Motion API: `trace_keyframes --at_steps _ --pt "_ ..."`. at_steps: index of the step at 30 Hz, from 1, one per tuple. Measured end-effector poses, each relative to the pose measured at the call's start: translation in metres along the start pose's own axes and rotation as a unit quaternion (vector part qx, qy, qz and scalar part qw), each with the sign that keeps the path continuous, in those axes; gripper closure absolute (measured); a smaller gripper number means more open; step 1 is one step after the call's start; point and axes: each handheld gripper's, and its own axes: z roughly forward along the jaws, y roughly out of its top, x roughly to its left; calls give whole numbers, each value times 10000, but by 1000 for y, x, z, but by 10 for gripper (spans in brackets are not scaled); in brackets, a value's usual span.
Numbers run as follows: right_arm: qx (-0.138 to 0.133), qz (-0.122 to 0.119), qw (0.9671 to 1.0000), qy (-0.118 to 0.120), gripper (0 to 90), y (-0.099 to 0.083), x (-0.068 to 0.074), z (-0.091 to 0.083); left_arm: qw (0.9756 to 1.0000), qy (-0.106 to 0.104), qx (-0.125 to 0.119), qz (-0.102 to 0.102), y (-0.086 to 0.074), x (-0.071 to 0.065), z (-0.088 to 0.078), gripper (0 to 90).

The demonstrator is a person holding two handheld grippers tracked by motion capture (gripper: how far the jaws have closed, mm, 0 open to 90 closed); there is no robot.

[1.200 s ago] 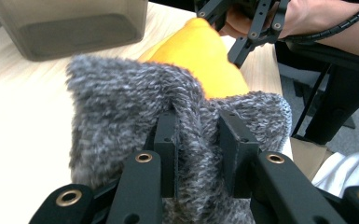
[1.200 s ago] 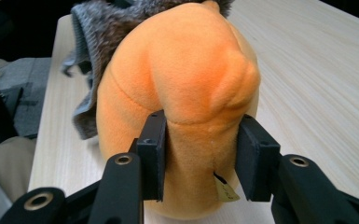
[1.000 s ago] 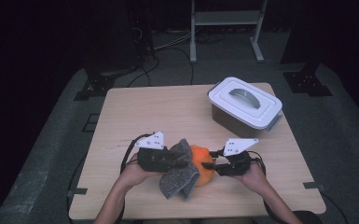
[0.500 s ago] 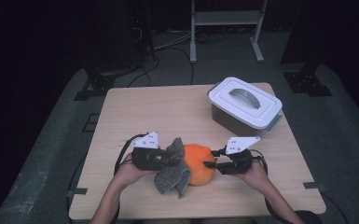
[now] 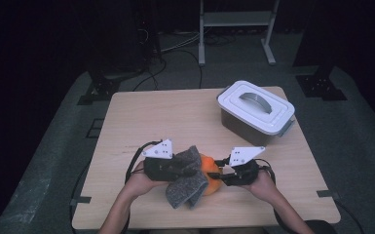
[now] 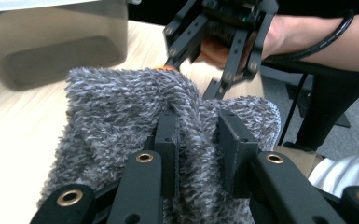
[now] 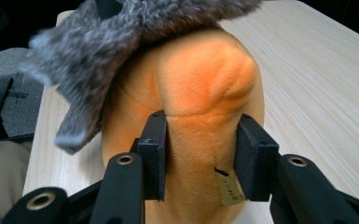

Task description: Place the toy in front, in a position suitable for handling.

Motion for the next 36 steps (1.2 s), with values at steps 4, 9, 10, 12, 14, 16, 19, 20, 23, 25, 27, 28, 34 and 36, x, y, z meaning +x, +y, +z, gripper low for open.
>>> trace_keyframes --at_steps 4,9,10,12,14,16,19,20,23,25,27,28,34,36 --pt "-10 144 9999 1 581 -5 -7 -6 9997 180 142 -94 -8 7 -6 715" --pt "-56 295 9995 19 581 -11 -15 -11 9991 202 219 -291 -20 14 -5 715" --pt "-47 276 9996 0 581 -10 -14 -10 9991 209 241 -271 -19 14 -5 715" --pt "-34 279 9996 -6 581 -10 -14 -10 9994 177 176 -235 -15 11 -5 715" --pt "-55 258 9997 -6 581 -9 -12 -9 9998 58 77 -160 -9 6 -3 715" --pt "-76 202 9998 7 581 -7 -8 -6 10000 -76 22 -33 -1 -1 0 715" --pt "-88 141 9999 18 581 -6 -5 -3 9996 -136 135 198 8 -11 7 715" --pt "-88 141 9999 18 581 -6 -5 -3 9995 -101 189 224 8 -12 9 715" --pt "-72 131 9999 46 582 -6 -5 -4 9998 -80 147 129 3 -5 5 718" --pt "-13 77 10000 51 582 -6 -4 -5 9998 23 167 69 -2 -1 0 719" --pt "5 -12 10000 68 582 -6 -3 -6 9995 204 241 4 -7 5 -6 718" --pt "5 -12 10000 68 582 -6 -3 -6 9994 231 255 -25 -9 7 -8 718" --pt "32 -329 9994 113 582 -5 3 -6 9990 363 196 -194 -14 13 -15 718" --pt "26 -363 9993 107 582 -5 3 -6 9992 306 137 -197 -12 12 -15 719"
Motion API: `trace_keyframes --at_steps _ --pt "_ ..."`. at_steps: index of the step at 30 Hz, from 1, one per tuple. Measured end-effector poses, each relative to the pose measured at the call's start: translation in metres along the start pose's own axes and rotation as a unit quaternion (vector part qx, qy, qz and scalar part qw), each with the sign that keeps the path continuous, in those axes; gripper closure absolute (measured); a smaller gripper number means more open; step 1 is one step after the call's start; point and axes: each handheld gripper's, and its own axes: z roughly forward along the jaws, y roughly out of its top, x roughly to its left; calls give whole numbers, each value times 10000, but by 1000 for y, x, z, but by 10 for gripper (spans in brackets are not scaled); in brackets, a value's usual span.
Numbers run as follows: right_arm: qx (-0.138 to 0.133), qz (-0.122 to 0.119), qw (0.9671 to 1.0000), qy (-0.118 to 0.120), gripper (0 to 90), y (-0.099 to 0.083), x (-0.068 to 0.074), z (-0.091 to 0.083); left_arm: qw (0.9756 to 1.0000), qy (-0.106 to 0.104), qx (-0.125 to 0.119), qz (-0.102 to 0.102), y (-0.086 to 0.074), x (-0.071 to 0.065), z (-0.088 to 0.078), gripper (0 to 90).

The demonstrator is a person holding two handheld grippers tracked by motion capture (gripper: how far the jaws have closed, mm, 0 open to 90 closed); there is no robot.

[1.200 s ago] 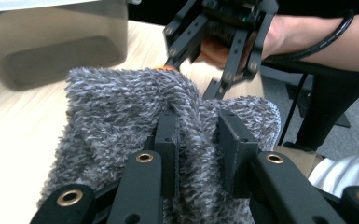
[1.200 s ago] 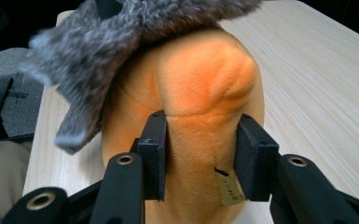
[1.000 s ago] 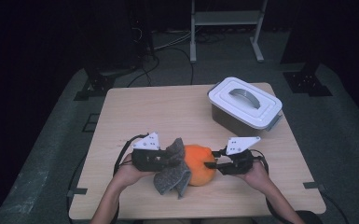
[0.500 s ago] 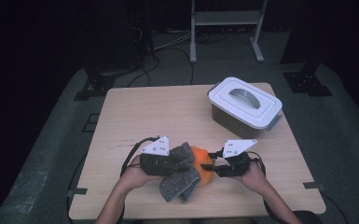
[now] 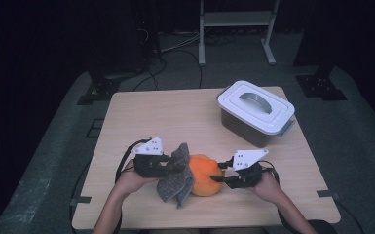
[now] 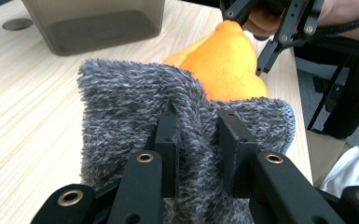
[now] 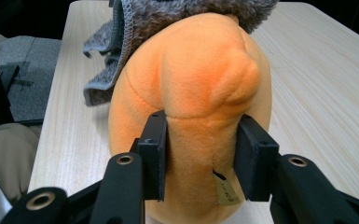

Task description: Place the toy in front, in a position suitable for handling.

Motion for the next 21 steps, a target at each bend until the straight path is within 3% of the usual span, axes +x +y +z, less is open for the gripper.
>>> trace_keyframes --at_steps 3,6,8,10,14,16,18,21 --pt "72 110 9998 -120 546 1 -2 -1 9997 -210 6 85 4 -7 8 721" --pt "246 492 9981 -272 466 4 -7 -6 9993 -335 38 175 8 -13 15 722" --pt "245 507 9981 -247 455 4 -7 -7 9990 -380 78 209 9 -14 16 722" --pt "235 507 9982 -216 450 4 -5 -6 9991 -366 74 189 9 -14 16 721" --pt "104 489 9987 -76 528 2 -3 -3 9995 -215 65 224 11 -11 8 721" --pt "87 349 9993 52 559 4 3 0 9997 -124 52 224 11 -9 3 721" --pt "146 -67 9997 184 568 8 12 2 9999 -40 -73 126 10 -6 -5 721" --pt "171 -374 9985 357 571 9 18 2 9998 -48 -182 -9 6 0 -10 721"
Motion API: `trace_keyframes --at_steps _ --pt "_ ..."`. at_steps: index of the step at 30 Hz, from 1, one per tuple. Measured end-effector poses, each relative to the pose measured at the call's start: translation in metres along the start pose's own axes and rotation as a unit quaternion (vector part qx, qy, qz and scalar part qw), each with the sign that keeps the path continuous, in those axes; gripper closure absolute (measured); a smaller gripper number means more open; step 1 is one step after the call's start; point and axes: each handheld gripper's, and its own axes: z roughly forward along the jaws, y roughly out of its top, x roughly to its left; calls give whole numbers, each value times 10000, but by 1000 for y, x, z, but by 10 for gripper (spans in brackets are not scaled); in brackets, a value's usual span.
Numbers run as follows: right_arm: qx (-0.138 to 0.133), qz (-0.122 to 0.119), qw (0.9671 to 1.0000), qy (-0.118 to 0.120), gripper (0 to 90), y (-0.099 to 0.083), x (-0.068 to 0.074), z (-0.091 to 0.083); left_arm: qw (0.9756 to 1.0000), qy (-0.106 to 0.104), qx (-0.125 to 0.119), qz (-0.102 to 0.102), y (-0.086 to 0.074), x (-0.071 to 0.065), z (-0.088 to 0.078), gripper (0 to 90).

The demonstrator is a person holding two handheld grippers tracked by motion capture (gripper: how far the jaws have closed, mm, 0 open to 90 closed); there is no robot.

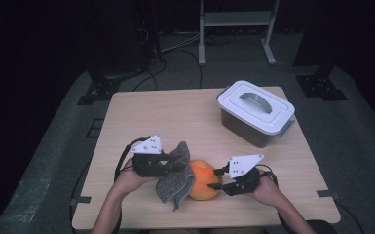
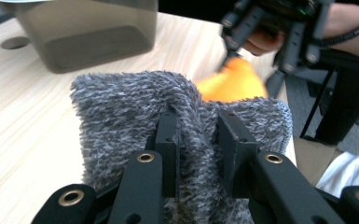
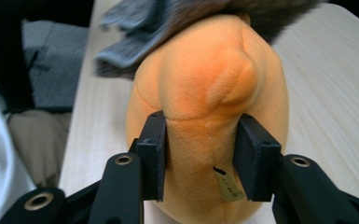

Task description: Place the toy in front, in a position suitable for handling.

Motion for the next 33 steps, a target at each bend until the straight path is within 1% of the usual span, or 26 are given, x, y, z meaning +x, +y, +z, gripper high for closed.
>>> trace_keyframes --at_steps 1,3,4,5,6,7,8,9,11,13,14,15,16,17,18,19,23,26,27,28,31,33 --pt "23 -33 10000 6 571 0 1 0 10000 -48 -15 -76 -3 2 1 721" --pt "73 -25 10000 -29 560 0 -1 -2 9997 -170 14 -198 -8 5 4 721" --pt "98 249 9996 -78 477 -2 -7 -5 9994 -233 13 -246 -10 5 6 721" --pt "98 249 9996 -78 477 -2 -7 -5 9993 -279 4 -264 -10 5 7 721" --pt "136 626 9979 -41 420 -4 -13 -7 9989 -372 -4 -284 -10 5 8 721" --pt "159 742 9971 -16 409 -5 -14 -8 9987 -429 -7 -286 -10 4 8 720" --pt "159 742 9971 -16 409 -5 -14 -8 9985 -496 15 -251 -9 4 9 720" --pt "168 792 9967 7 409 -6 -15 -7 9981 -563 16 -236 -8 2 11 720" --pt "157 731 9972 12 440 -7 -14 -5 9978 -633 64 -177 -5 -2 13 719" --pt "169 492 9986 84 488 -5 -9 -2 9971 -755 75 -54 0 -7 16 719" --pt "171 308 9993 133 502 -4 -5 0 9967 -807 63 -14 3 -10 18 719" --pt "172 182 9995 200 511 -2 -2 2 9964 -835 115 89 7 -14 21 719" --pt "178 47 9995 272 517 -1 2 5 9964 -811 195 158 9 -16 23 719" --pt "223 -54 9994 271 524 0 4 7 9965 -778 253 197 10 -17 24 719" --pt "261 -112 9993 257 536 1 5 7 9967 -755 254 180 9 -17 23 719" --pt "294 -143 9992 246 546 1 4 5 9968 -748 238 150 9 -15 22 719" --pt "216 -153 9992 287 551 -3 1 0 9974 -689 197 -42 0 -6 14 719" --pt "198 -207 9992 287 551 -1 2 2 9968 -756 171 -176 -4 -2 13 718" --pt "213 -225 9991 293 551 0 3 3 9966 -787 190 -171 -4 -2 14 715" --pt "211 -267 9990 302 551 1 4 5 9964 -816 158 -176 -3 -3 16 713" --pt "183 -271 9991 273 551 3 7 9 9958 -898 79 -180 0 -7 20 713" --pt "187 -286 9991 253 552 3 8 10 9952 -959 -15 -181 3 -9 23 713"
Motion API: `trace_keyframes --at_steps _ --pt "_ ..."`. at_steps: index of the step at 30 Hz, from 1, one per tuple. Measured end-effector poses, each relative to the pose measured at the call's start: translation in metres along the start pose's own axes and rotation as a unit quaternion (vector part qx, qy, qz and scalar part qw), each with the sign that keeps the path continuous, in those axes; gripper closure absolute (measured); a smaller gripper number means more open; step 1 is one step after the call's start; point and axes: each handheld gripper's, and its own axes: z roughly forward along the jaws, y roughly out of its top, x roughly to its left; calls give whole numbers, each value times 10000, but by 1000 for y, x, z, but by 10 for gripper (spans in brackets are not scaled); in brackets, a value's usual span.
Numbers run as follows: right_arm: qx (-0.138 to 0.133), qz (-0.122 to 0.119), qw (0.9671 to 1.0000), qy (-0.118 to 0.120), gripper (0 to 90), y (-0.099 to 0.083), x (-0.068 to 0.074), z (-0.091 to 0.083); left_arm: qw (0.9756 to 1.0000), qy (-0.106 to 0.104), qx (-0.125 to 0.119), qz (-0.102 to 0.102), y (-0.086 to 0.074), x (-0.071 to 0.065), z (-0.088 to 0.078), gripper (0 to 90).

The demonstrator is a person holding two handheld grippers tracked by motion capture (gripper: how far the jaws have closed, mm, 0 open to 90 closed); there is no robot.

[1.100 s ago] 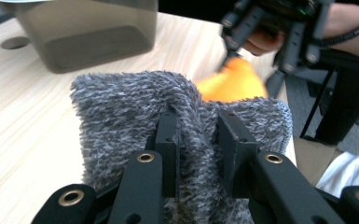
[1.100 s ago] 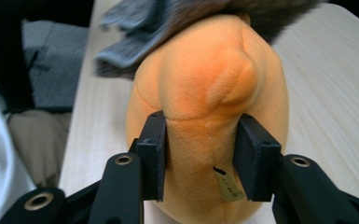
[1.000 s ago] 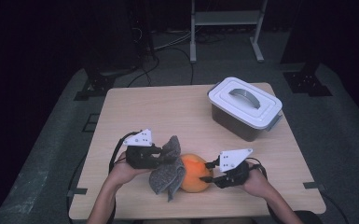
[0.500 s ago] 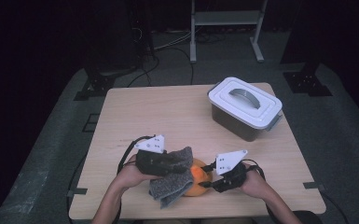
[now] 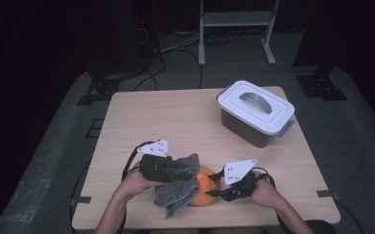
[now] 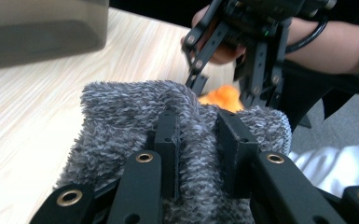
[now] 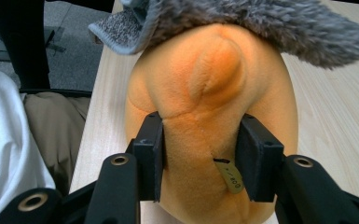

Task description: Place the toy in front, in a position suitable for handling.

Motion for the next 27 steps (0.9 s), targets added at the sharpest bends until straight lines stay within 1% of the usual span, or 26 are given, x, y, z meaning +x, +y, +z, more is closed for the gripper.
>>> trace_keyframes --at_steps 1,2,4,6,8,10,13,16,17,18,19,21,22,23,25,27 --pt "-16 18 10000 1 553 0 0 0 9999 -92 -87 -3 2 -1 3 713" --pt "-36 -3 10000 10 554 1 1 1 9999 -94 -89 27 4 -2 6 713" --pt "9 -74 10000 14 556 3 3 4 9999 -3 21 156 9 -5 12 713" --pt "13 -107 9999 3 559 3 2 4 9999 36 15 163 9 -4 10 713" --pt "-11 -78 10000 -13 564 2 1 1 9999 103 11 137 7 -2 6 715" --pt "0 -116 9999 -4 565 1 0 0 9997 207 -20 95 3 1 1 717" --pt "-38 -32 10000 -32 565 -3 -3 -4 9995 309 -80 -31 -6 8 -7 722" --pt "-82 70 9999 -81 565 -7 -7 -8 9993 323 -84 -174 -11 13 -14 720" --pt "-120 159 9997 -110 565 -9 -9 -10 9990 355 -141 -219 -13 14 -17 720" --pt "-120 159 9997 -110 565 -9 -9 -10 9990 355 -141 -219 -13 14 -17 720" --pt "-145 208 9996 -114 565 -10 -10 -11 9990 348 -180 -226 -13 14 -16 720" --pt "-152 246 9995 -130 566 -10 -11 -10 9990 334 -220 -204 -11 13 -13 722" --pt "-156 237 9995 -135 566 -8 -10 -8 9992 319 -230 -121 -9 11 -9 722" --pt "-147 156 9996 -161 568 -5 -6 -4 9992 334 -237 -44 -7 8 -6 722" --pt "-139 120 9997 -161 568 -4 -5 -2 9990 373 -224 37 -2 4 1 721" --pt "-132 50 9998 -171 569 -2 -2 0 9989 367 -291 54 0 3 3 721"
